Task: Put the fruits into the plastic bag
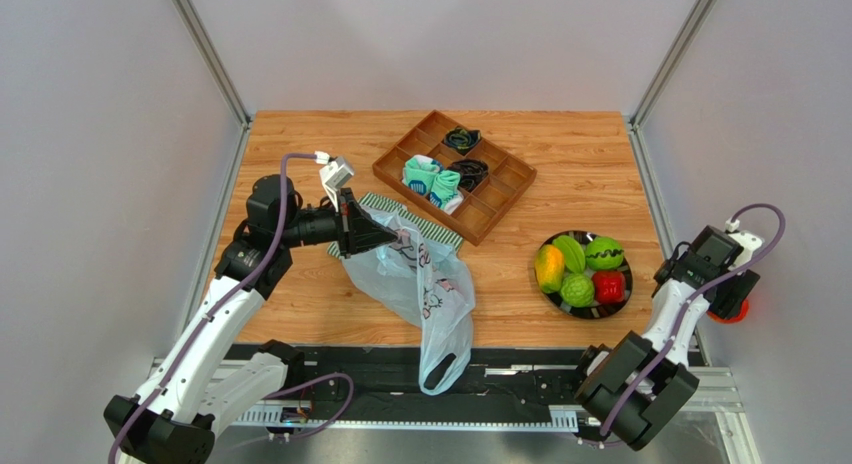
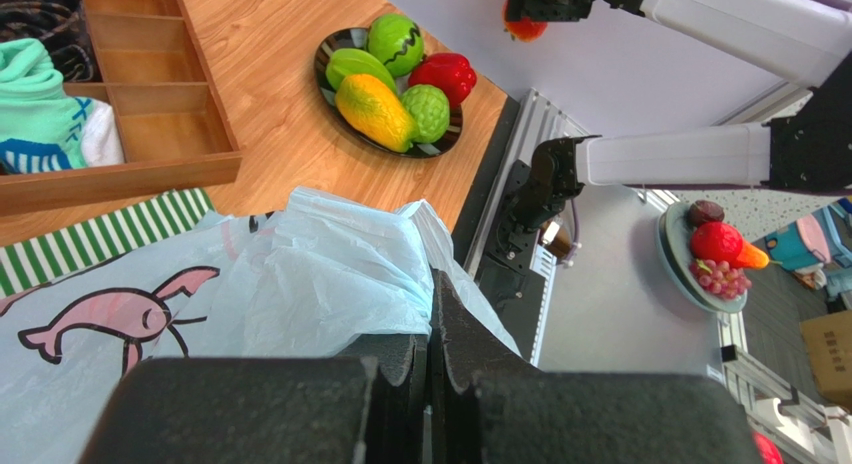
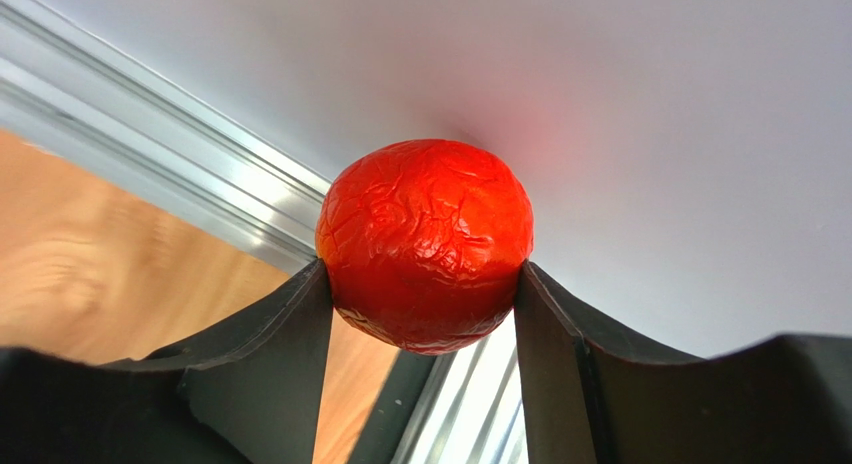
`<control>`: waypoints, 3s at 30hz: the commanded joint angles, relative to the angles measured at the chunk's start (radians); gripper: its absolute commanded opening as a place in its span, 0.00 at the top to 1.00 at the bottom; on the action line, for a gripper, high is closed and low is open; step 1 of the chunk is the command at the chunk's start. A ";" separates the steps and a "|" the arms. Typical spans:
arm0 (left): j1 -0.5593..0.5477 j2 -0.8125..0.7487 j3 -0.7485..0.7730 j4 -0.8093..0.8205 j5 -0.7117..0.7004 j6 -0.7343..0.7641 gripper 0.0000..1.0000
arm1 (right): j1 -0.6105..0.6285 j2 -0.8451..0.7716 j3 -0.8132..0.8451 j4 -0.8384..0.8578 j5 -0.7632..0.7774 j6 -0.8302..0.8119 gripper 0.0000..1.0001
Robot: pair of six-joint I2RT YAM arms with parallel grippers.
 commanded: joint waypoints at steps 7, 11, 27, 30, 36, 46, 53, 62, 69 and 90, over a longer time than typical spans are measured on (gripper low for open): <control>0.006 -0.013 -0.004 0.022 -0.013 0.029 1.00 | 0.354 -0.123 0.233 -0.064 -0.119 0.143 0.85; 0.006 -0.009 -0.005 0.020 -0.019 0.030 1.00 | 0.476 -0.171 0.338 -0.118 -0.305 0.238 0.89; 0.007 -0.010 -0.001 0.014 -0.020 0.056 1.00 | 1.311 -0.257 0.223 0.223 -0.861 0.746 1.00; 0.009 -0.007 0.002 -0.004 -0.043 0.067 1.00 | 1.530 -0.156 0.307 0.236 -0.856 0.659 1.00; 0.016 -0.010 0.007 -0.026 -0.085 0.086 1.00 | 1.758 0.057 0.450 0.252 -0.929 0.564 1.00; 0.024 -0.009 0.007 -0.035 -0.111 0.090 1.00 | 1.883 0.244 0.570 0.117 -0.826 0.480 1.00; 0.035 -0.013 0.007 -0.036 -0.118 0.092 1.00 | 1.910 0.266 0.555 -0.113 -0.595 0.512 1.00; 0.041 -0.004 0.007 -0.036 -0.112 0.087 1.00 | 1.829 0.127 0.518 -0.294 -0.275 0.513 1.00; 0.041 0.007 0.002 -0.015 -0.035 0.080 1.00 | 1.723 0.064 0.492 -0.250 -0.241 0.507 1.00; 0.025 -0.050 0.090 0.336 0.155 -0.327 1.00 | 1.789 0.481 0.481 -0.115 -0.049 0.597 0.99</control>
